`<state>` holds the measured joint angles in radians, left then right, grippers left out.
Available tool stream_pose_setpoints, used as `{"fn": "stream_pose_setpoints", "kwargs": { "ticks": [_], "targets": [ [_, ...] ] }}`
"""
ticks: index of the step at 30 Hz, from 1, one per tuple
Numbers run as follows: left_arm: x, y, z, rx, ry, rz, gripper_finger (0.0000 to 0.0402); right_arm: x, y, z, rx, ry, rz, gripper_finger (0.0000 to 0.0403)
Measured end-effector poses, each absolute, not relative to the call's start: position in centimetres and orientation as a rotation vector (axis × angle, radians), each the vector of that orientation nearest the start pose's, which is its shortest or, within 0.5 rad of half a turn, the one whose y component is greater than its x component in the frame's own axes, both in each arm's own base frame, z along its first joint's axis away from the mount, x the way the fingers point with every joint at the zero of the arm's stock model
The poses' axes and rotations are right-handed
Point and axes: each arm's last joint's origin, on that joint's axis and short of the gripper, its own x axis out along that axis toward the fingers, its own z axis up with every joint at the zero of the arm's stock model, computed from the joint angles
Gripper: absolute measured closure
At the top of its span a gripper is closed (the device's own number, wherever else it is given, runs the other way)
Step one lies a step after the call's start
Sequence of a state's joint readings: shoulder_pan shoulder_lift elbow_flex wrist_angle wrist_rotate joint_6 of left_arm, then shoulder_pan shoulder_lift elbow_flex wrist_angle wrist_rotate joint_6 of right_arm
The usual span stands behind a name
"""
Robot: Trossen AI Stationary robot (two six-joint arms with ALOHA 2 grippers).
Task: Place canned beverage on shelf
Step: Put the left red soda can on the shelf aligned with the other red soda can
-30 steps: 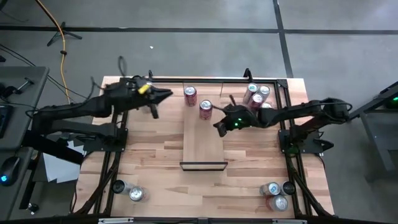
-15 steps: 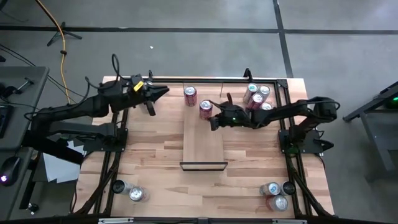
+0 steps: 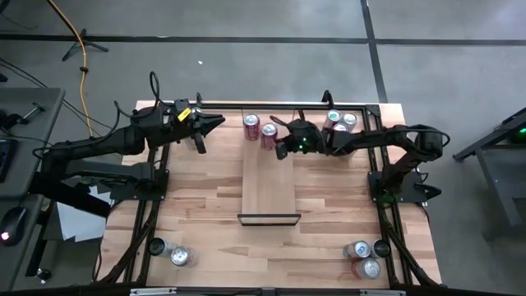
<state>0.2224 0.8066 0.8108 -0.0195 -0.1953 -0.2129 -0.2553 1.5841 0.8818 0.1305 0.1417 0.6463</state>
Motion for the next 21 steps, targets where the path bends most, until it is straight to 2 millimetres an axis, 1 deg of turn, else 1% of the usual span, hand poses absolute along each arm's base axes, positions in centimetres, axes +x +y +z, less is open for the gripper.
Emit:
{"fn": "stream_pose_setpoints", "kwargs": {
  "ticks": [6,10,12,15,18,21],
  "targets": [
    [17.2,4.5,35.4,-0.203,-0.030,0.437,0.0401,31.5,-10.4,20.5,0.655,0.388,-0.597,0.0403],
    [17.2,4.6,35.4,-0.203,-0.031,0.454,0.0401,31.4,-10.8,20.6,0.677,0.385,-0.586,0.0403],
    [17.2,4.6,35.3,-0.203,-0.029,0.456,0.0401,31.6,-10.4,20.5,0.695,0.402,-0.528,0.0403],
    [17.2,4.6,35.3,-0.202,-0.027,0.459,0.0401,32.0,-9.1,20.4,0.719,0.430,-0.467,0.0403],
    [17.2,4.6,35.3,-0.201,-0.028,0.479,0.0401,32.6,-8.1,19.8,0.739,0.434,-0.444,0.0403],
    [17.2,4.7,35.3,-0.200,-0.031,0.500,0.0401,33.5,-7.8,19.1,0.764,0.389,-0.455,0.0403]
  ]
}}
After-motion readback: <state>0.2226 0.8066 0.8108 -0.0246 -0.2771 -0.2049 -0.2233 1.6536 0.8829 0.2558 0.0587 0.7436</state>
